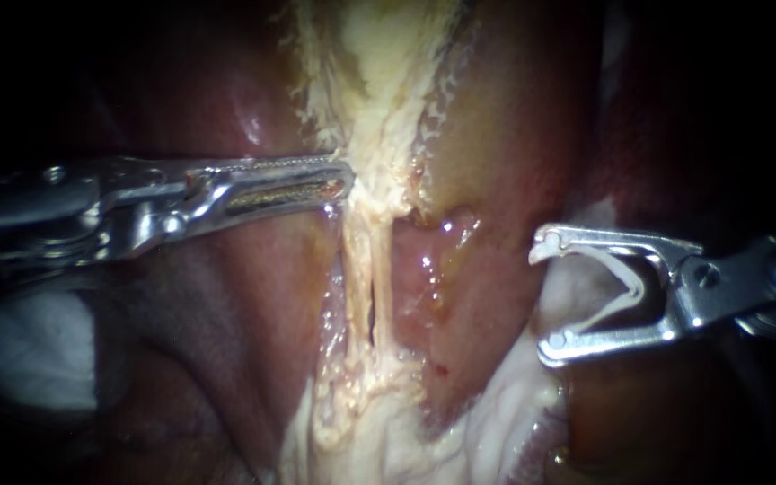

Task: Grabbing gallbladder

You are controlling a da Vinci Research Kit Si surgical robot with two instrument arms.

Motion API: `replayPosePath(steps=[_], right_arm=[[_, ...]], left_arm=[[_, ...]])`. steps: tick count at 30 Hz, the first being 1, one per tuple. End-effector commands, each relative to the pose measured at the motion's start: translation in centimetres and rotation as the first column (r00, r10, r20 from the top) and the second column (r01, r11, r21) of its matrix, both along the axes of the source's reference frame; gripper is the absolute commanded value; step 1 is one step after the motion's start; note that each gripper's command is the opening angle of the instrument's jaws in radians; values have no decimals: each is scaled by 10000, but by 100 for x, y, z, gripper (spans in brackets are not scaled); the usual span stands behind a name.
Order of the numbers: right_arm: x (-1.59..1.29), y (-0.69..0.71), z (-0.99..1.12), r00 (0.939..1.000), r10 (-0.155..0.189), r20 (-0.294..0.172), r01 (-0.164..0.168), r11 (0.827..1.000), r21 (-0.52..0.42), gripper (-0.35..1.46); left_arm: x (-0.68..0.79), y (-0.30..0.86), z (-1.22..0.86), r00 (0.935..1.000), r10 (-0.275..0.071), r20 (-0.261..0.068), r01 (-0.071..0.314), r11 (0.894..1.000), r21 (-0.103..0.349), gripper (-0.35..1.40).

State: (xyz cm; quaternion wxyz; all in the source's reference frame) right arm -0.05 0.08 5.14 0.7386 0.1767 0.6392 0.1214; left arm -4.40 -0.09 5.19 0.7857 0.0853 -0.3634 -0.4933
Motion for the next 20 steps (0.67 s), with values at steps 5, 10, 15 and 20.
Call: replayPosePath(steps=[5,10,15,20], right_arm=[[0,0,0,10000,2,0,-2,10000,1,58],[0,0,0,10000,2,1,-2,10000,2,58],[0,0,0,10000,2,1,-2,10000,2,58],[0,0,0,10000,2,1,-2,10000,3,58]], left_arm=[[1,-3,-5,10000,49,-52,-48,9999,153,-35],[-2,-7,-11,10000,90,25,-91,9997,217,-35],[-4,-9,-15,9999,115,73,-117,9996,257,-35],[-5,-10,-17,9999,100,125,-104,9994,323,-35]])
